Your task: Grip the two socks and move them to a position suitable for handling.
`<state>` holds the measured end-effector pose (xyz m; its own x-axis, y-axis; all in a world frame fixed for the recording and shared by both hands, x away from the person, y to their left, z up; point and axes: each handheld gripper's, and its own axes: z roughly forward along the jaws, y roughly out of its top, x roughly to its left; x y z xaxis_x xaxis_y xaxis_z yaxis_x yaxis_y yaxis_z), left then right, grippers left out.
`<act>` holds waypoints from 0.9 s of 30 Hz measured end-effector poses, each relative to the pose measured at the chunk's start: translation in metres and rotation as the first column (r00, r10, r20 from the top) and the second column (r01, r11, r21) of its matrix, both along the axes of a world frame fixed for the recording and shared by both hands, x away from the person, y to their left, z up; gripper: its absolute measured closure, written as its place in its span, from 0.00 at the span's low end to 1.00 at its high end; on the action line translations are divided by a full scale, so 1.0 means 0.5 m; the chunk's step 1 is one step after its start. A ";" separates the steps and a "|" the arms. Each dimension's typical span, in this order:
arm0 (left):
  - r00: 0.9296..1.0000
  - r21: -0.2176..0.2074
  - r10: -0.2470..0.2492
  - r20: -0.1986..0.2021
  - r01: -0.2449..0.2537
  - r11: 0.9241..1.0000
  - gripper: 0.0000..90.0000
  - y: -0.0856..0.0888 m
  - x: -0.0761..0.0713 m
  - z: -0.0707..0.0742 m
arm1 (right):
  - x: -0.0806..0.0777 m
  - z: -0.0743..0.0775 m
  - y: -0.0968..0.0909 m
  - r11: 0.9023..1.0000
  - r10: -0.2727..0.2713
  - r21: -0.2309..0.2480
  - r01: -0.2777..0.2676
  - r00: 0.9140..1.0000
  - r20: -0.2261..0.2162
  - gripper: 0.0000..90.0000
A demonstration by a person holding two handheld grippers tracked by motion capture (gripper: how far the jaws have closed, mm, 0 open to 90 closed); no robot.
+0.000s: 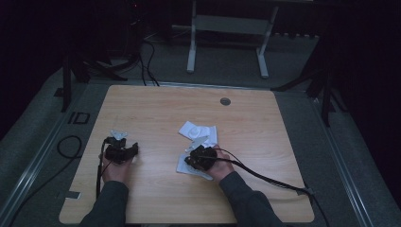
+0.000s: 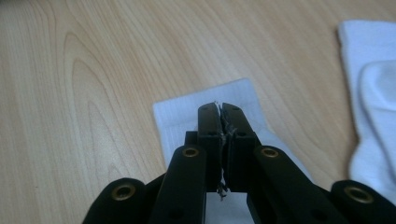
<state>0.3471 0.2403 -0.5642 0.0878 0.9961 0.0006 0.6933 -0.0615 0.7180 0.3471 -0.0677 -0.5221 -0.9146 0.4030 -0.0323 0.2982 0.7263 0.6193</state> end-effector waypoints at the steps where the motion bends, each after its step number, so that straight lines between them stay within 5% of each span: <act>1: 1.000 0.000 0.000 0.001 0.000 1.000 0.48 0.000 0.000 0.000 | 0.000 0.004 -0.002 1.000 0.000 0.000 0.000 1.000 0.003 0.97; 13: 1.000 -0.001 0.000 0.001 0.000 1.000 0.48 0.000 0.000 0.000 | -0.007 0.069 -0.038 1.000 -0.004 -0.029 0.006 0.998 0.059 0.97; 27: 1.000 0.000 0.000 0.001 0.000 1.000 0.48 0.000 0.000 0.000 | -0.005 0.105 -0.087 0.998 -0.026 -0.059 0.031 0.996 0.086 0.97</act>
<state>0.3470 0.2402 -0.5643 0.0880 0.9961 0.0005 0.6927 -0.0616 0.7185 0.3446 -0.1110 -0.4696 -0.8957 0.4240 -0.1342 0.2677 0.7549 0.5988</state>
